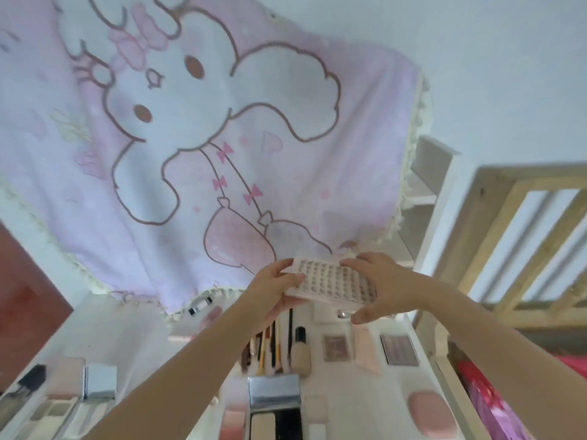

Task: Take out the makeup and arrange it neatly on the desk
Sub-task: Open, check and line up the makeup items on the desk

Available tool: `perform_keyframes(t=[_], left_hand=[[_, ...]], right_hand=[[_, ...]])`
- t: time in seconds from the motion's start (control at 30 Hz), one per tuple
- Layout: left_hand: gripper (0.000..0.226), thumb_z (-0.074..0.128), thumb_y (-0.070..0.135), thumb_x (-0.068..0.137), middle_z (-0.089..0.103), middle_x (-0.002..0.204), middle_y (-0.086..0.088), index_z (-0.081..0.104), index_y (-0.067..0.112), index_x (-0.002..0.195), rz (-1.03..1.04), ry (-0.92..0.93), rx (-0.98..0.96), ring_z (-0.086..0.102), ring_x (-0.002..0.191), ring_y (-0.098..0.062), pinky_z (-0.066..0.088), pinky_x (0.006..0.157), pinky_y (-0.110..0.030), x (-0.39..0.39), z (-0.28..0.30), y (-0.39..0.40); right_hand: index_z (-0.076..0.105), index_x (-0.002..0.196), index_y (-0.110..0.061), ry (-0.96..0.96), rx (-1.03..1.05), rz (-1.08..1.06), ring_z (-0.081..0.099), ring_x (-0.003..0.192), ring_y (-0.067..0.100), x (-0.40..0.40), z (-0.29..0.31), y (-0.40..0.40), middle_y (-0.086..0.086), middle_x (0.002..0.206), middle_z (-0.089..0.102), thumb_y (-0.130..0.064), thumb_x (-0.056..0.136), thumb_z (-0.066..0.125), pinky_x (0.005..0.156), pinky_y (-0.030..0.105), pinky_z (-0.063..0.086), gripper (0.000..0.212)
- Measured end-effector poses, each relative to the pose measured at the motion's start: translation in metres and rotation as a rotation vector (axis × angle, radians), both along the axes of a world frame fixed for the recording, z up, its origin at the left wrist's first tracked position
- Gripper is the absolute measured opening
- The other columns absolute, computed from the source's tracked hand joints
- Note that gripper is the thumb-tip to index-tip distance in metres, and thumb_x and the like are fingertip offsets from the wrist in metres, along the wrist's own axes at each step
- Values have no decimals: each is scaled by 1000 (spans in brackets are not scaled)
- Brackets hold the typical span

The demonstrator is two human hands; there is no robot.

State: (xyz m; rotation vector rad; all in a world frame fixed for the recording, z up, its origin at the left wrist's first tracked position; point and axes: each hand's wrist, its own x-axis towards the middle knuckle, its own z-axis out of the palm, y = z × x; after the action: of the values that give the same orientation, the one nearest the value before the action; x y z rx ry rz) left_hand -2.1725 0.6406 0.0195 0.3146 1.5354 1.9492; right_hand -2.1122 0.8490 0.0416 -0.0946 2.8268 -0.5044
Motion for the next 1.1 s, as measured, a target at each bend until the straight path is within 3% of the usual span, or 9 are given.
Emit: perform_keyframes(t=[0.07, 0.2, 0.33, 0.43, 0.57, 0.7, 0.8, 0.97, 1.1], left_hand=[[34, 58, 11, 86, 64, 98, -9, 49, 4, 118, -62, 89, 22, 69, 80, -11, 57, 68, -21, -9, 14, -15], [108, 79, 39, 51, 42, 139, -4, 24, 15, 141, -171, 397, -237, 47, 121, -12, 43, 101, -26, -18, 33, -42], [78, 68, 39, 46, 46, 122, 8, 43, 30, 119, -77, 505, -185, 50, 106, -3, 47, 85, -14, -27, 56, -55], [63, 68, 32, 44, 53, 103, 1, 52, 25, 105, 28, 480, -22, 55, 90, -14, 47, 85, -24, -35, 73, -59], [52, 70, 21, 45, 57, 88, -4, 56, 17, 95, 147, 480, 116, 55, 79, -20, 47, 82, -30, -37, 90, -59], [36, 61, 6, 59, 54, 92, -5, 56, 18, 92, 203, 512, 97, 58, 78, -18, 52, 77, -25, -36, 97, -65], [33, 60, 4, 60, 62, 78, 1, 55, 15, 91, 203, 484, 115, 64, 70, -9, 55, 72, -20, -33, 93, -76], [36, 58, -5, 61, 66, 77, 4, 55, 13, 92, 230, 431, 173, 68, 71, -9, 57, 72, -23, -25, 74, -99], [59, 64, 4, 53, 62, 98, -1, 52, 14, 110, 244, 345, 207, 66, 83, -15, 57, 76, -28, -19, 69, -118]], right_hand=[[16, 141, -34, 14, -44, 43, 17, 133, 17, -9, 22, -8, -3, 145, 21, -46, 64, 74, 106, 34, 23, 97], [23, 139, -34, -1, -84, 124, 26, 128, 17, -25, 49, -26, -2, 139, 31, -50, 53, 65, 105, 33, 26, 97], [23, 139, -34, 51, -116, 161, 24, 128, 15, -41, 69, -42, -4, 137, 29, -53, 50, 63, 104, 34, 25, 99], [20, 139, -36, 38, -163, 202, 35, 125, 18, -52, 83, -48, -2, 137, 30, -57, 55, 61, 102, 30, 35, 95], [14, 140, -42, 26, -175, 250, 40, 104, 10, -64, 96, -59, -8, 125, 31, -49, 80, 59, 71, 10, 36, 75], [16, 141, -39, 32, -234, 286, 38, 101, 3, -71, 102, -70, -19, 118, 32, -51, 71, 59, 88, 21, 30, 83], [18, 141, -39, 5, -229, 339, 43, 88, -5, -77, 100, -80, -28, 100, 37, -55, 63, 50, 77, 16, 33, 86], [25, 140, -35, -125, -363, 386, 37, 114, 2, -86, 90, -96, -26, 116, 41, -49, 67, 50, 102, 24, 25, 78], [44, 123, -32, -209, -467, 398, 54, 85, 9, -93, 86, -112, -16, 92, 54, -52, 82, 51, 92, 31, 45, 46]])
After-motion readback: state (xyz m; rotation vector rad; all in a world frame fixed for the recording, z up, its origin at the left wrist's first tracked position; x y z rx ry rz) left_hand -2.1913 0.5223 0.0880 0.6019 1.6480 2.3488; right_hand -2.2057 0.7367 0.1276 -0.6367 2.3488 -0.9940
